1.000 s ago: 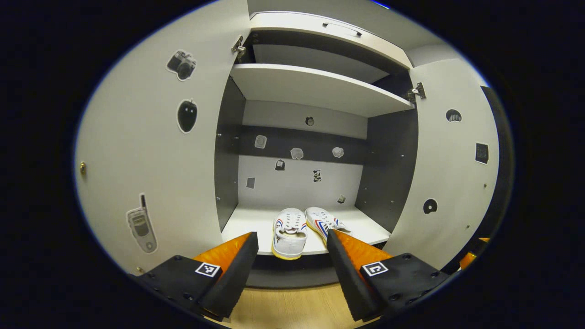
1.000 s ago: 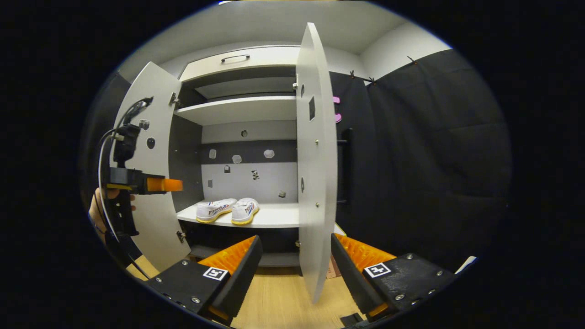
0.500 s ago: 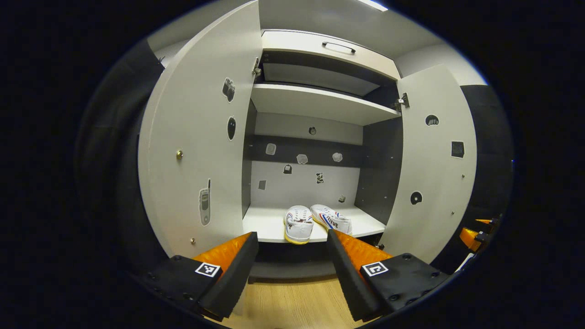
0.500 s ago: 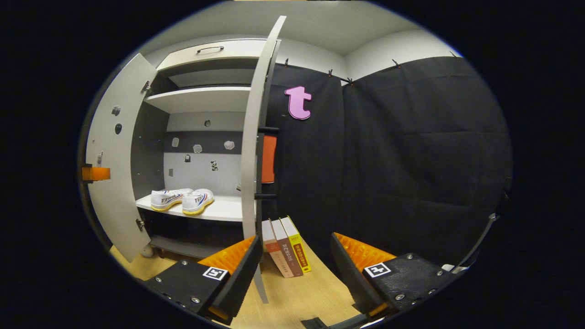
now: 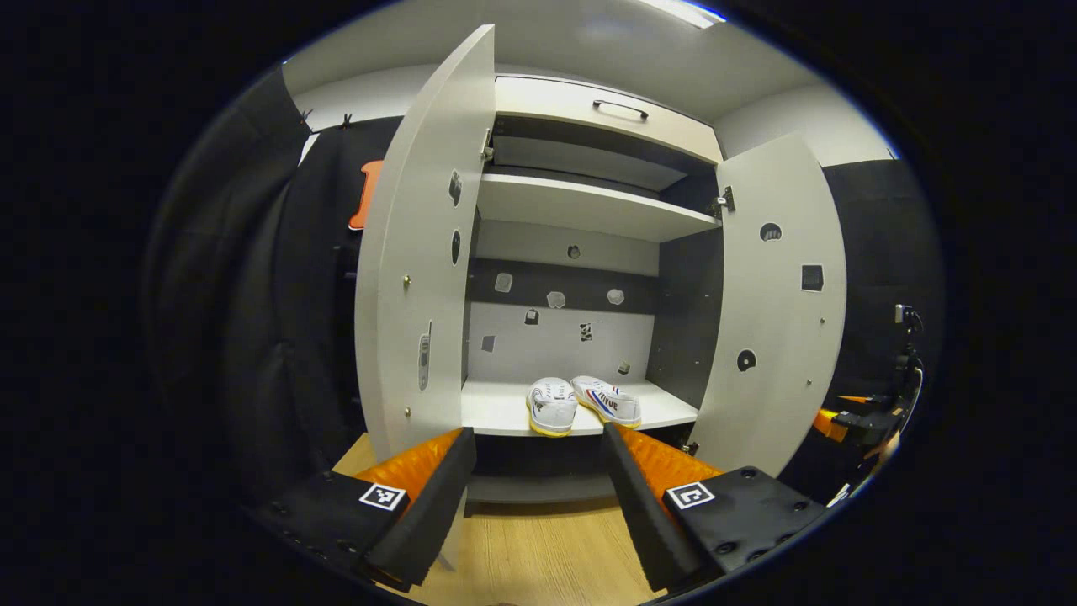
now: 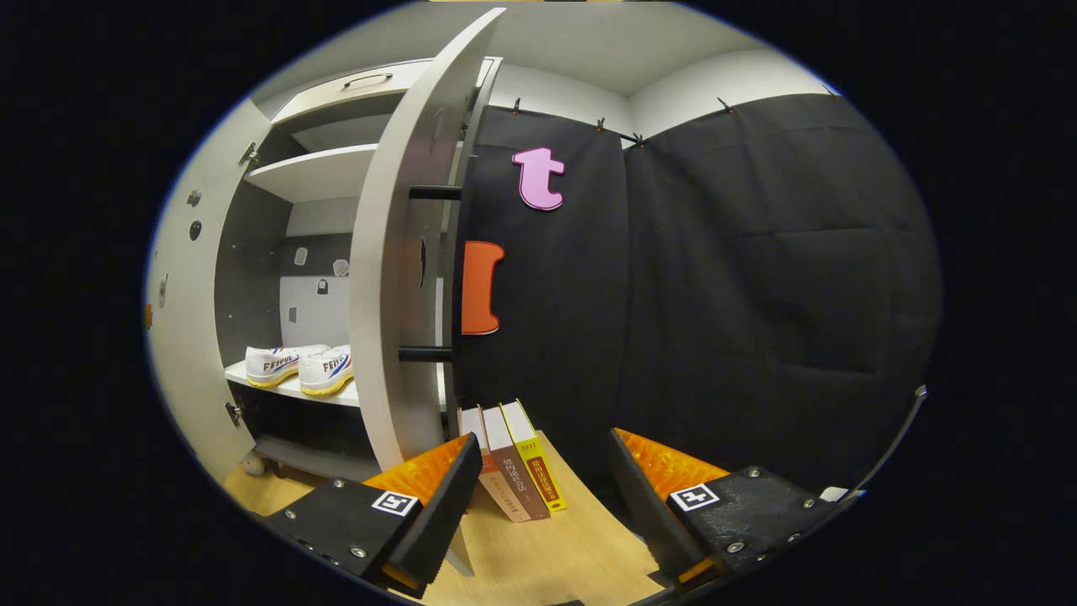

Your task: Grab one shoe with the right hand and put it into the shoe cabinet, grab the other shoe with the left hand and put it into the shoe cabinet; then close the right door with the right hand and the left door with the left hand.

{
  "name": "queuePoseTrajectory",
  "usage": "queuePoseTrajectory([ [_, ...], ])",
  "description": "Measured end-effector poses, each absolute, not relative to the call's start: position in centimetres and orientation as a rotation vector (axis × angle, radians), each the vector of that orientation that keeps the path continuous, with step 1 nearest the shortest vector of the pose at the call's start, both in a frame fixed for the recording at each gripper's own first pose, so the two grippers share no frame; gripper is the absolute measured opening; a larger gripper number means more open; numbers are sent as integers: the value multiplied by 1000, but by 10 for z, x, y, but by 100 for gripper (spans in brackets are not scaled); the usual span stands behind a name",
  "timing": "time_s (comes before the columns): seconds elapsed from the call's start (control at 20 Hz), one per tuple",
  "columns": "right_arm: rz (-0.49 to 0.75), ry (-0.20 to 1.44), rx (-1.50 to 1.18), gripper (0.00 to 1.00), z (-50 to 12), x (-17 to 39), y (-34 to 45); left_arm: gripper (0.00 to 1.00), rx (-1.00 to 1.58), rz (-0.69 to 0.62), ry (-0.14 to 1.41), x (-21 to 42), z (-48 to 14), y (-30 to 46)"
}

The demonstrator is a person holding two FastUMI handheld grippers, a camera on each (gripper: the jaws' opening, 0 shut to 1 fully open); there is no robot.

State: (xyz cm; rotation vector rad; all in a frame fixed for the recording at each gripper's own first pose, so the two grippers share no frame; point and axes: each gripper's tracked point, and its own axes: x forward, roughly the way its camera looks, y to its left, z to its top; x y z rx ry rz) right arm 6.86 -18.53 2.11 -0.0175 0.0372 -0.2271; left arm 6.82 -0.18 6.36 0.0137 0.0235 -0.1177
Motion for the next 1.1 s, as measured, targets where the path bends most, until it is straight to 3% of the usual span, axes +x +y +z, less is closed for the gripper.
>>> queuePoseTrajectory([
  [0.05, -214, 33, -4, 93, 23, 69, -184, 96, 18, -114, 19, 66, 66, 1],
  [0.1, -203, 31, 3, 98, 23, 70, -182, 96, 20, -109, 16, 62, 67, 4],
  [0.15, -199, 32, -2, 93, 22, 72, -180, 96, 20, -108, 15, 59, 68, 6],
  [0.5, -193, 30, -4, 89, 24, 75, -164, 96, 3, -101, -1, 48, 77, 23],
  [1.1, 14, 39, 30, 89, 19, 93, -66, 97, -5, -41, -31, 40, 92, 56],
])
